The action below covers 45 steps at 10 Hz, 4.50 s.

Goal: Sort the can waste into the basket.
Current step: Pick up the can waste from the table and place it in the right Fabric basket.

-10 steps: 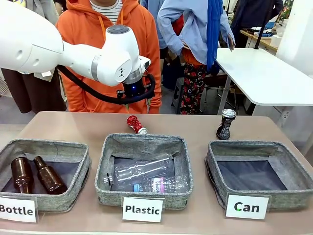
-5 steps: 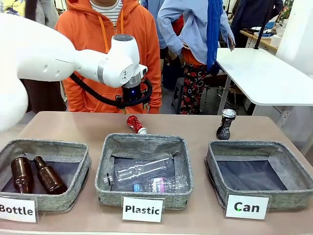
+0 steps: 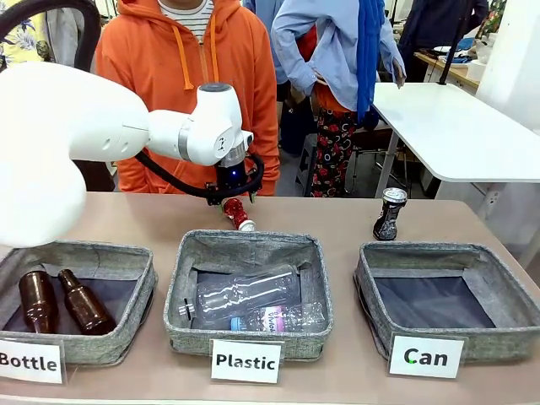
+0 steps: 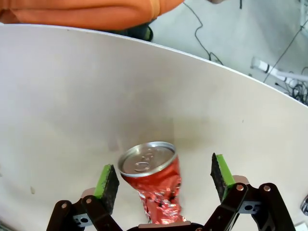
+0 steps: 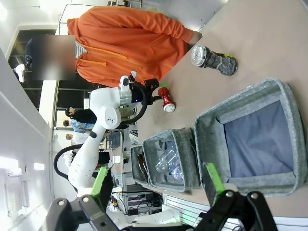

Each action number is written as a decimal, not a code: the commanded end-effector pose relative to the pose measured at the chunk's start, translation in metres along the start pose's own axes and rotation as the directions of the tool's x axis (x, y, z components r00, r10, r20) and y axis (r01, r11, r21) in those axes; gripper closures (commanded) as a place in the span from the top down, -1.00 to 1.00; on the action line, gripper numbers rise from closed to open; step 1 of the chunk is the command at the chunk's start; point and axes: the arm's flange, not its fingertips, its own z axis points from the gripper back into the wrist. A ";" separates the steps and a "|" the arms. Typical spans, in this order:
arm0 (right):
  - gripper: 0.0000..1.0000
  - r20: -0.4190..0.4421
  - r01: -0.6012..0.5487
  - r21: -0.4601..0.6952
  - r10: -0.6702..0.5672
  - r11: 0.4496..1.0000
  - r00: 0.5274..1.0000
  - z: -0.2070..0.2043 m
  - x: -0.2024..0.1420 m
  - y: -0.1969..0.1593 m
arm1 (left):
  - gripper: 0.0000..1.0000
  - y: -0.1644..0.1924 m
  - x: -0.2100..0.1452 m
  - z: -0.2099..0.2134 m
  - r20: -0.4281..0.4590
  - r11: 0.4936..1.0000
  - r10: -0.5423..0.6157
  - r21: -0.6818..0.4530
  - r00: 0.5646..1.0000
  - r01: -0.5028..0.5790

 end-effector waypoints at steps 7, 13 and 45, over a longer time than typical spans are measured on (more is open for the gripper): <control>1.00 0.014 -0.026 0.032 0.026 0.999 1.000 -0.002 0.000 0.000 | 1.00 -0.002 0.001 -0.026 -0.080 0.999 0.030 0.028 0.996 -0.028; 1.00 0.014 -0.026 0.032 0.026 0.999 1.000 -0.002 0.000 0.000 | -1.00 -0.002 0.002 -0.027 -0.093 0.998 0.039 0.052 0.995 -0.034; 1.00 -0.201 -0.098 -0.285 0.041 0.953 0.979 0.083 -0.035 0.033 | -0.98 -0.094 -0.331 0.214 0.541 -0.559 -0.685 0.041 -0.488 0.828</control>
